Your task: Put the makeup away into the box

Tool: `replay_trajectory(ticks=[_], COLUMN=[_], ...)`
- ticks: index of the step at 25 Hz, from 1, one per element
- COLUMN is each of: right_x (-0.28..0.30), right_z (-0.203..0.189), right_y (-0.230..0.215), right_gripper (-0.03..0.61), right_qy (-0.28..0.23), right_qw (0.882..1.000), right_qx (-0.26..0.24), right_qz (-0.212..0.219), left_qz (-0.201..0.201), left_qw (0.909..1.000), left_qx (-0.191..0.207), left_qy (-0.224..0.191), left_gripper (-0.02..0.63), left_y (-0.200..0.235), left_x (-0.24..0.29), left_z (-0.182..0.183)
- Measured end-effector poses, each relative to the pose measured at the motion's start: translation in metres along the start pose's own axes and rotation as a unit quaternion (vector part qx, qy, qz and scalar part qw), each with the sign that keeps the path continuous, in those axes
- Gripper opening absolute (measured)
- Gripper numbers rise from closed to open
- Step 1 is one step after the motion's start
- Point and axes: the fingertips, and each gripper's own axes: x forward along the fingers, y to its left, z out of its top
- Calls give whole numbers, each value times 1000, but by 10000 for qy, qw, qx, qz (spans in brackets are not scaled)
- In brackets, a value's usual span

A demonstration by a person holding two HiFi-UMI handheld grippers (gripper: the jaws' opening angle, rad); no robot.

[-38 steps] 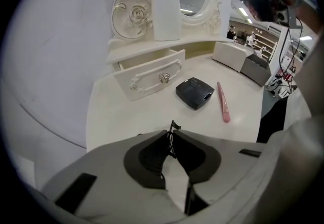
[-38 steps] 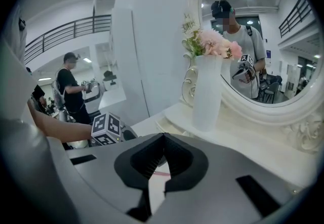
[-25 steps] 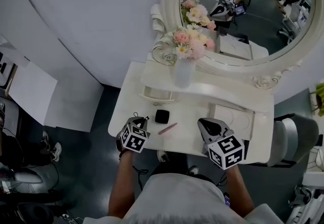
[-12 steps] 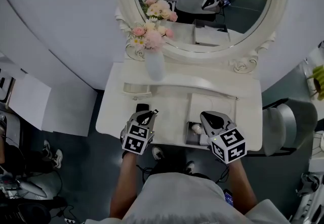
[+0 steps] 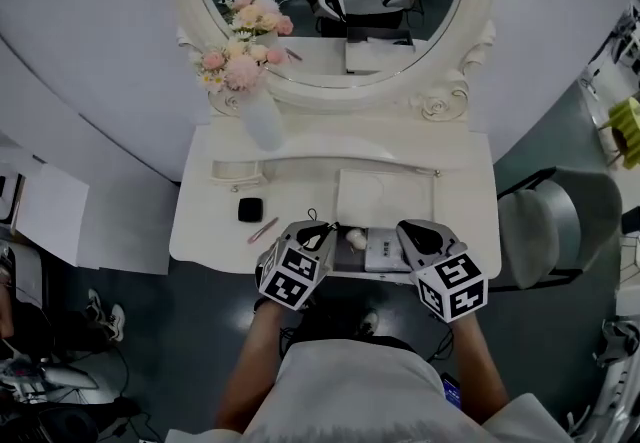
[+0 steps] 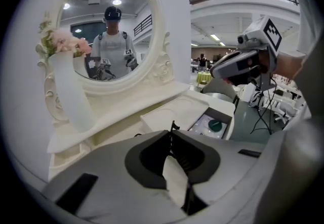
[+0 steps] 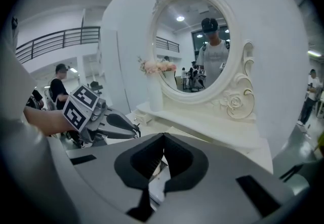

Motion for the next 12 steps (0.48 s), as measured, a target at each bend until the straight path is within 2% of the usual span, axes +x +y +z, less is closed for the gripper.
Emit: replay_trajectory(ticks=[5,12], right_x=[-19,-42], right_z=[-19,-48], right_y=[-18,-43], right_gripper=[2,2], right_qy=[32,85], right_qw=[9998,9985], right_qx=[156,393], right_qz=[-138,-383], left_qz=[-505,-1154], left_qw=[9980,9894], left_qx=[340,735], left_qy=[163,490], left_gripper=[48,48], left_y=[-47,-100], left_x=[29,68], left_z=[10,8])
